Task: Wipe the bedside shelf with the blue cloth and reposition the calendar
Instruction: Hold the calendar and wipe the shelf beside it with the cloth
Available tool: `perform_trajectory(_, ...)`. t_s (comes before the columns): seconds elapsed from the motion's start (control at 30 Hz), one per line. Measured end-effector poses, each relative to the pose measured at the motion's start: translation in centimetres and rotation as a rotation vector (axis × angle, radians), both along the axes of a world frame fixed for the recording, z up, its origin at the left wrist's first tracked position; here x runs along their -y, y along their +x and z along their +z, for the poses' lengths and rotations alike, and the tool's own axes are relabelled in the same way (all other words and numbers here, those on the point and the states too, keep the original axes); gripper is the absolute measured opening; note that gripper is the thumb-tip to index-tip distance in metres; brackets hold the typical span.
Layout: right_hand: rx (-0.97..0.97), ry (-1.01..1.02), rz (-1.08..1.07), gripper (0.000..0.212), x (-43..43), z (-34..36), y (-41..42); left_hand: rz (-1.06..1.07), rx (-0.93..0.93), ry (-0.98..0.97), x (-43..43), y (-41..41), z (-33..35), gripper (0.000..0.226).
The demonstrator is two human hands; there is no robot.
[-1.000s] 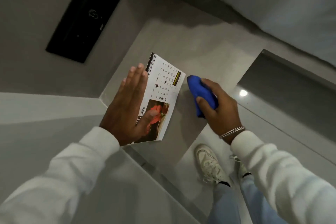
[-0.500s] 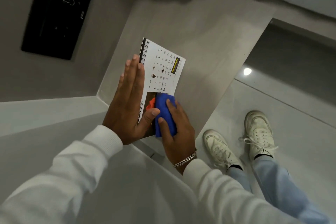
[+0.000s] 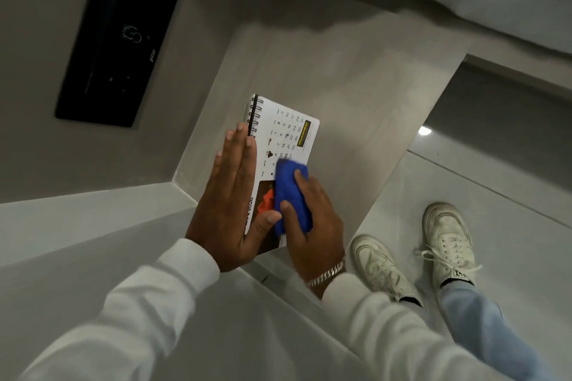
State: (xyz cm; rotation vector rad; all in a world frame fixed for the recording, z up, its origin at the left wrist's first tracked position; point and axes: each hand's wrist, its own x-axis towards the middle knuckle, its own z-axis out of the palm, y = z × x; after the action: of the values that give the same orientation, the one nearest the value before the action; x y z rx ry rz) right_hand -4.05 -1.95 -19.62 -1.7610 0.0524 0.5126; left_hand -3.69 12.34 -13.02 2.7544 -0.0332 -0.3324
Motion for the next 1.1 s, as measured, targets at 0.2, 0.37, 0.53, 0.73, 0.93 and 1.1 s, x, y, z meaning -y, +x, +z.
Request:
perform_trajectory(0.2,0.005,0.005,0.006,0.05,0.0,-0.1,0.9,-0.006,0.003,0.033,-0.2,0.0,-0.3,0.082)
perform_trajectory(0.37,0.036,-0.015,-0.055,0.051,-1.1,-1.2,6.6,0.005,0.002,0.041,-0.2,-0.1,-0.5,0.081)
perform_trajectory(0.53,0.038,-0.014,0.025,0.053,-0.3,-0.6,2.9,-0.011,-0.022,0.089,-0.2,-0.1,-0.3,0.081)
perform_trajectory(0.73,0.041,0.037,0.083,0.053,0.3,0.8,-1.4,-0.025,-0.019,0.1,-0.1,0.0,-0.2,0.081)
perform_trajectory(0.93,0.062,0.0,-0.052,0.052,-1.7,0.2,4.4,-0.023,-0.037,0.117,0.0,0.0,0.0,0.083)
perform_trajectory(1.1,0.078,0.005,0.002,0.053,-1.1,0.1,2.6,-0.008,-0.062,0.135,0.1,-0.1,0.1,0.083)
